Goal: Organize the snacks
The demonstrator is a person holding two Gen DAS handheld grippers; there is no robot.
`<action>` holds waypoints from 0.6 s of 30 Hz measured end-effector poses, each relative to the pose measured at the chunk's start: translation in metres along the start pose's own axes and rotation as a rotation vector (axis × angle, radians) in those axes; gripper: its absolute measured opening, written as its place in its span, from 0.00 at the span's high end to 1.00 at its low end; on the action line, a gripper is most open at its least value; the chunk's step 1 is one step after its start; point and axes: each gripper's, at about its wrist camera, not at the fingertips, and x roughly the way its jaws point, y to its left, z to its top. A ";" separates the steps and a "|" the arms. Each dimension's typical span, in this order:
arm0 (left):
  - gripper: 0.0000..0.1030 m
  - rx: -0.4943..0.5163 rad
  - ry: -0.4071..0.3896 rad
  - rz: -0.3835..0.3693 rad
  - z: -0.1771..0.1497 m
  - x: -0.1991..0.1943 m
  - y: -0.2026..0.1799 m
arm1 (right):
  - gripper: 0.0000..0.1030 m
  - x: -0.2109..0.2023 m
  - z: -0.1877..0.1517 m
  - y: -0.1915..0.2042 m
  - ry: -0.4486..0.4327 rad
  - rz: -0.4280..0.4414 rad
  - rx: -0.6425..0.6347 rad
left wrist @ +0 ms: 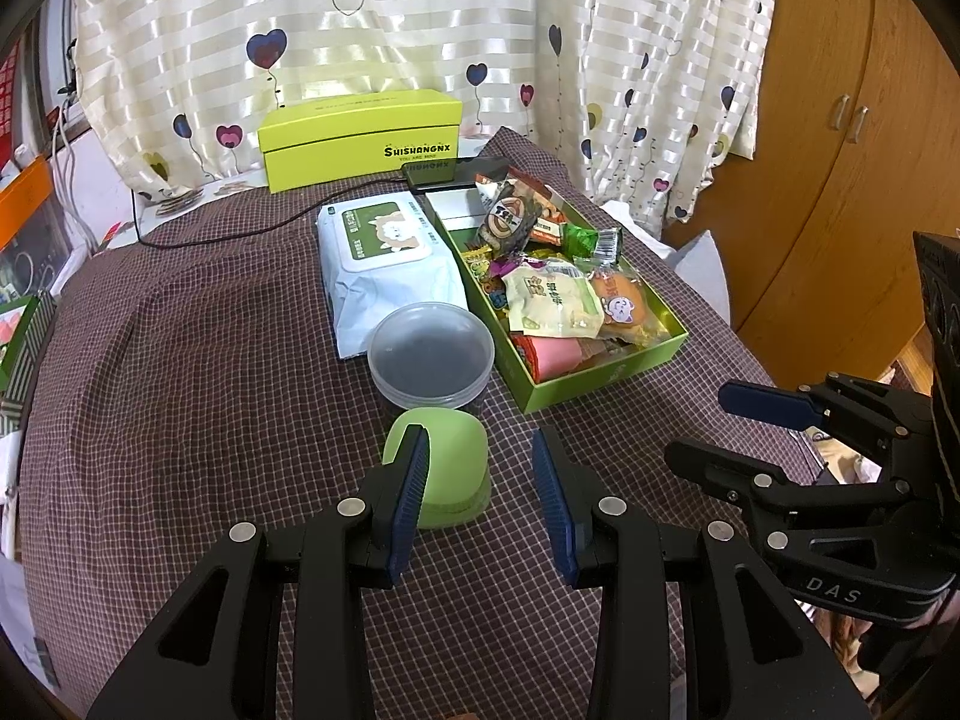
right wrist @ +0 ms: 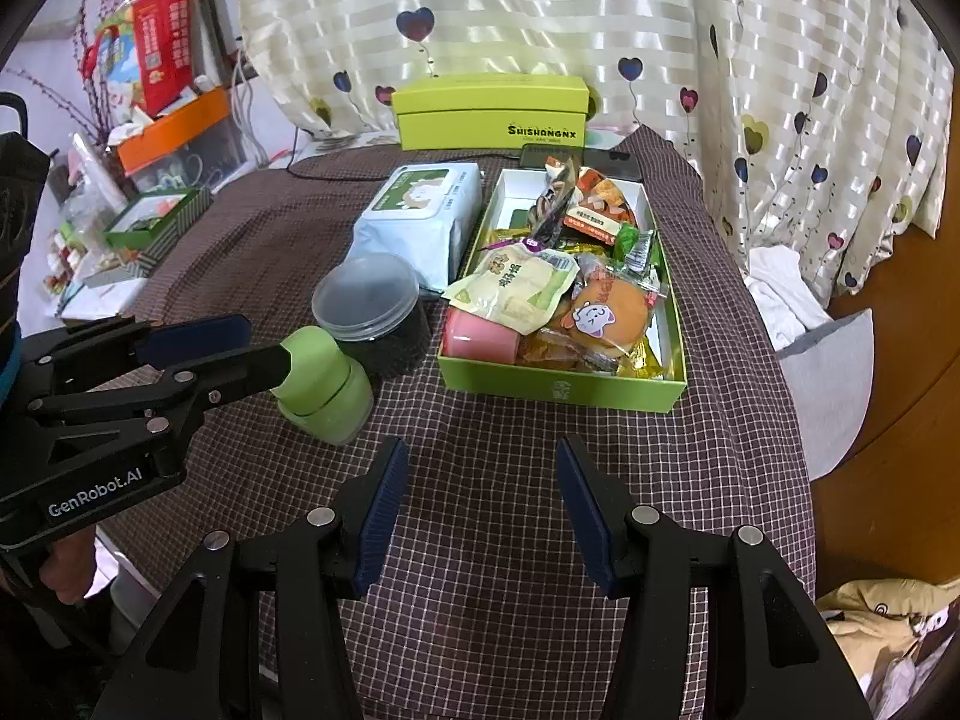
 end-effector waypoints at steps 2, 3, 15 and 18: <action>0.64 0.000 -0.001 -0.001 -0.001 -0.001 0.000 | 0.50 0.000 0.000 0.000 0.000 0.000 -0.001; 0.64 0.000 -0.001 0.000 -0.001 -0.001 0.000 | 0.50 -0.001 0.000 0.000 0.000 -0.001 0.000; 0.64 -0.001 -0.001 -0.002 -0.001 -0.001 0.000 | 0.50 0.000 0.000 0.000 -0.001 0.000 -0.001; 0.64 -0.001 0.000 -0.001 -0.001 -0.001 0.000 | 0.50 0.000 -0.001 0.000 -0.001 -0.001 0.001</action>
